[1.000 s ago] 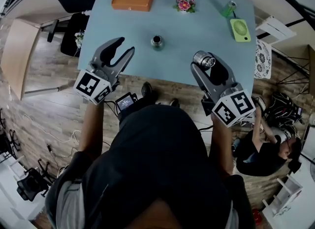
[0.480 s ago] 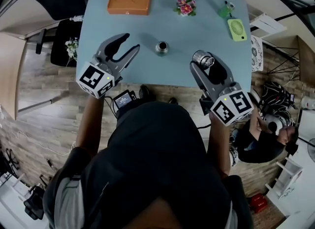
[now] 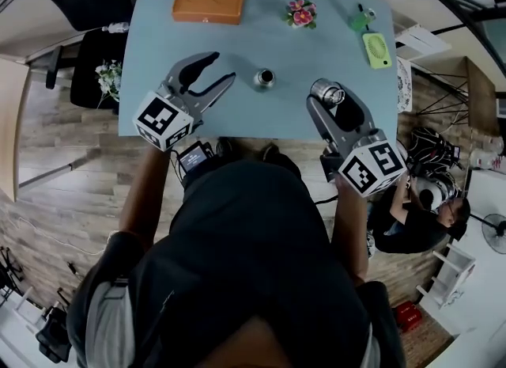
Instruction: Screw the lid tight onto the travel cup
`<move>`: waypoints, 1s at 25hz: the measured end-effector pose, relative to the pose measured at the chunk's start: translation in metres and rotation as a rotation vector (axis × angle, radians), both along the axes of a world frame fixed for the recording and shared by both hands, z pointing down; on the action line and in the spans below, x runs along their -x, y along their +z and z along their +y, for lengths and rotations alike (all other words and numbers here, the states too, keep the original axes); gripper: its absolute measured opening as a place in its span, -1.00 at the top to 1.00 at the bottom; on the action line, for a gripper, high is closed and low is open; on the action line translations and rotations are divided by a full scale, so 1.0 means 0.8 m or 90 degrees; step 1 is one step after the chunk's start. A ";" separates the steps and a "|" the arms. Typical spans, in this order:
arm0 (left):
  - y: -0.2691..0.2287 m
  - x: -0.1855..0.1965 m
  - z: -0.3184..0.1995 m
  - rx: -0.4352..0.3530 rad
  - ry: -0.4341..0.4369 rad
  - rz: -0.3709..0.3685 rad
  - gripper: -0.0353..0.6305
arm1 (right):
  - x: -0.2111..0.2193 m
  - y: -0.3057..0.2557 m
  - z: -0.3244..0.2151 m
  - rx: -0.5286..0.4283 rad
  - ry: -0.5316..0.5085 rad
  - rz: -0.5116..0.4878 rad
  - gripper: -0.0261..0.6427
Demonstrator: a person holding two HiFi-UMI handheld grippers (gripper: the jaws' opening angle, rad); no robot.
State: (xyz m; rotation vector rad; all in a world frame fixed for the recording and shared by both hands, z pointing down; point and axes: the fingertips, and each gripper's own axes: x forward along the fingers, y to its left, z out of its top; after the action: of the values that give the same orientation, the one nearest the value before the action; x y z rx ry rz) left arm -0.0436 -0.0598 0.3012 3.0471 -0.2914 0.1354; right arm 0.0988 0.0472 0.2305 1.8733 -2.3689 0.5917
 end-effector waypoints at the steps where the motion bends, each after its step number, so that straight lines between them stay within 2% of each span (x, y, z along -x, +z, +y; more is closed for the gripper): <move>1: 0.005 -0.002 -0.001 0.002 0.001 -0.001 0.20 | 0.000 0.003 -0.003 0.005 -0.003 0.000 0.14; 7: 0.037 -0.021 -0.003 0.013 0.010 -0.020 0.07 | -0.006 0.024 -0.027 0.026 -0.030 -0.006 0.14; 17: 0.114 -0.077 0.009 -0.020 0.037 -0.081 -0.20 | -0.020 0.083 -0.078 0.078 -0.116 -0.026 0.14; 25: 0.217 -0.124 0.027 -0.021 0.083 -0.162 -0.36 | -0.014 0.138 -0.106 0.135 -0.183 -0.015 0.14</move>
State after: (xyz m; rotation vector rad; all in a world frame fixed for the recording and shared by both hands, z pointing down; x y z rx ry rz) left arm 0.0558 -0.0386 0.4746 3.0793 -0.1098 0.5326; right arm 0.1102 -0.0378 0.3411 1.4168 -2.4156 0.8000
